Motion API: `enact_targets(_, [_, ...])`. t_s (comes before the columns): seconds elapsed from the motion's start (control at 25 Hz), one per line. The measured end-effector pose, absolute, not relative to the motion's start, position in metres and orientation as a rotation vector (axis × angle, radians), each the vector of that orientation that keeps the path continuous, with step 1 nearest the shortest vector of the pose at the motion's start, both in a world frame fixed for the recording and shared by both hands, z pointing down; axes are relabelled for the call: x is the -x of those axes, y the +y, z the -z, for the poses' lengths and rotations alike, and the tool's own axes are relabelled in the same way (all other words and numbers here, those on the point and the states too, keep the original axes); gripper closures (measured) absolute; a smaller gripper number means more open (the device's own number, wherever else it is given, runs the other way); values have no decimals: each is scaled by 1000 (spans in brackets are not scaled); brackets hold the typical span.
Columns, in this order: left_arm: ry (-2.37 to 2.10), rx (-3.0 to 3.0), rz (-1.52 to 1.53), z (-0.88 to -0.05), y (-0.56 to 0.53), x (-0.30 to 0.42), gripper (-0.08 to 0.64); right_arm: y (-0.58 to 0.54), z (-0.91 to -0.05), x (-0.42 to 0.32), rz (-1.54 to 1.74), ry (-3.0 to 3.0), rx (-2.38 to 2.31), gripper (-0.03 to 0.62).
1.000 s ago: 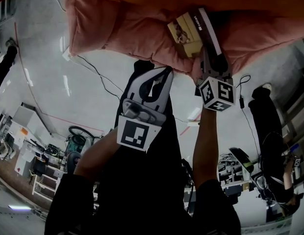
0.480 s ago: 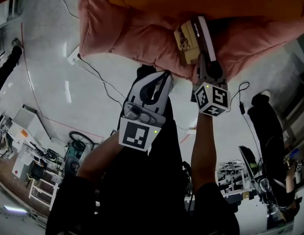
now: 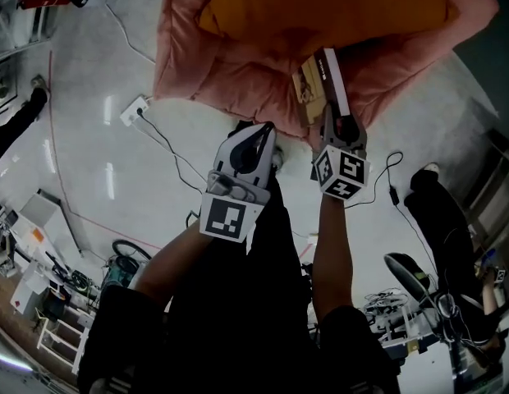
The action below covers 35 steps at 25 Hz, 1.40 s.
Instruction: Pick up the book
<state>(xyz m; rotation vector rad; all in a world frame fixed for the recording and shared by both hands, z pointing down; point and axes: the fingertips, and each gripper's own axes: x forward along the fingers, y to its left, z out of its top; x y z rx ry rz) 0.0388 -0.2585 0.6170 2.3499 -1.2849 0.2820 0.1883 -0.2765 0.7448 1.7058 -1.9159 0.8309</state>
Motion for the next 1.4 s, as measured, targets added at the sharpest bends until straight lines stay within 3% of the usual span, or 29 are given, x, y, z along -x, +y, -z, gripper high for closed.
enact_targets(0.48, [-1346,-2442,-172,-495,-234,-38,554,-242,-636,-175,-781,-1971,-1715,445])
enact_targets(1.4, [-1485,-2467,-87,-371,-96,-40,554,-140,-502,-181,-650,-2134,-1755,445])
